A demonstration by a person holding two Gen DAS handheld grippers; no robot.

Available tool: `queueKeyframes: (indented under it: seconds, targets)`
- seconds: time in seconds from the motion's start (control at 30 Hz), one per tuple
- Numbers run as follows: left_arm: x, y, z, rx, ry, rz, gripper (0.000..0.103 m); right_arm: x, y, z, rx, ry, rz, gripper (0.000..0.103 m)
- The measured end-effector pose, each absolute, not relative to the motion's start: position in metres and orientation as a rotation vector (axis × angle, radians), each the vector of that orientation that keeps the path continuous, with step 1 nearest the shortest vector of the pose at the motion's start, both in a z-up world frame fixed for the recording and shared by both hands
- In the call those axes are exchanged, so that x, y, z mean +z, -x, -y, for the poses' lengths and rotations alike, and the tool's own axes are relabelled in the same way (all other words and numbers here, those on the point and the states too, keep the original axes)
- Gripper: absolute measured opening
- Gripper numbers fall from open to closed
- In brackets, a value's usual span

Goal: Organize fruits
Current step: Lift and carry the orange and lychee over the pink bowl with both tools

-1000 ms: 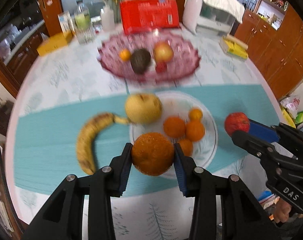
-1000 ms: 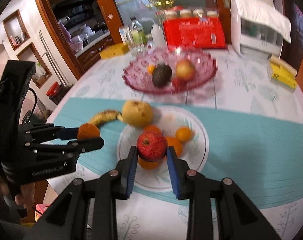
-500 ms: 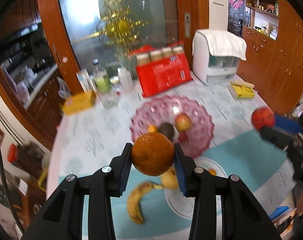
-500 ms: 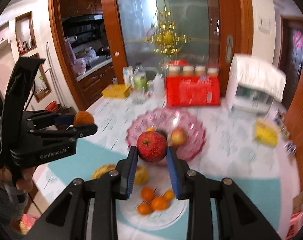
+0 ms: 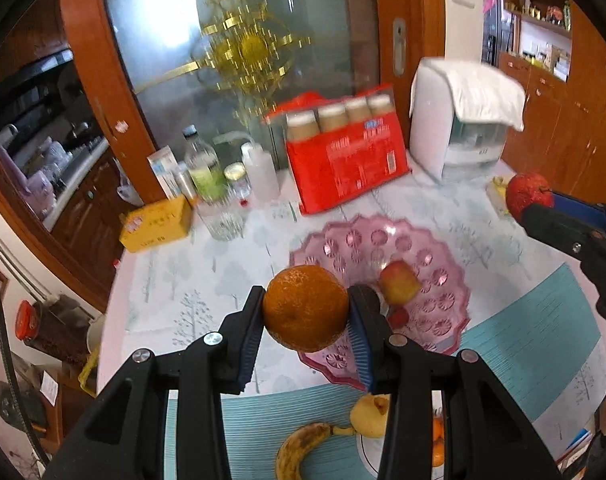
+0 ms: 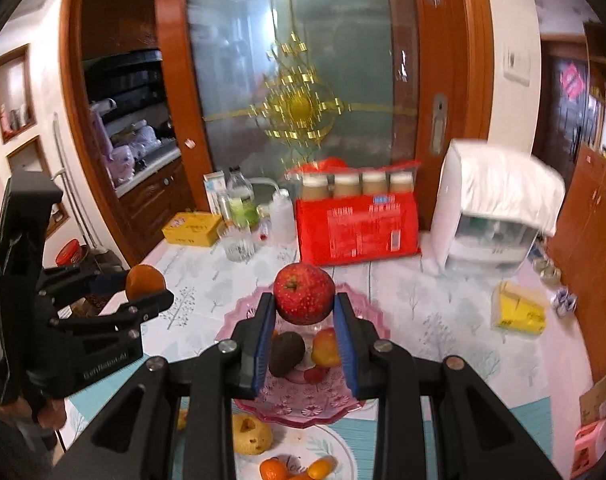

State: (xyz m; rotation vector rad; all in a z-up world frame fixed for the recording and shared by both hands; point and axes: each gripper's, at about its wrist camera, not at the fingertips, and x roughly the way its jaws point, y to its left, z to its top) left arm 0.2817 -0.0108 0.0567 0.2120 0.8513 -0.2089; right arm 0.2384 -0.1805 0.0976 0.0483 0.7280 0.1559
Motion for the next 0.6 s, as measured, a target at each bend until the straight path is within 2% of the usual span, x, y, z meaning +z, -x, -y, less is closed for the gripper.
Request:
queueKeyframes:
  seconds: [0.37, 0.6]
  targets:
    - [-0.053, -0.342, 0.024, -0.254, -0.212, -1.050, 0.039, -0.009, -0.298, 0.178, 0.099, -0.125, -0.952, 0.030]
    - [-0.091, -0.362, 0.031, -0.281, -0.207, -1.105, 0.039, -0.054, -0.315, 0.172, 0.082, -0.151, -1.043, 0.030]
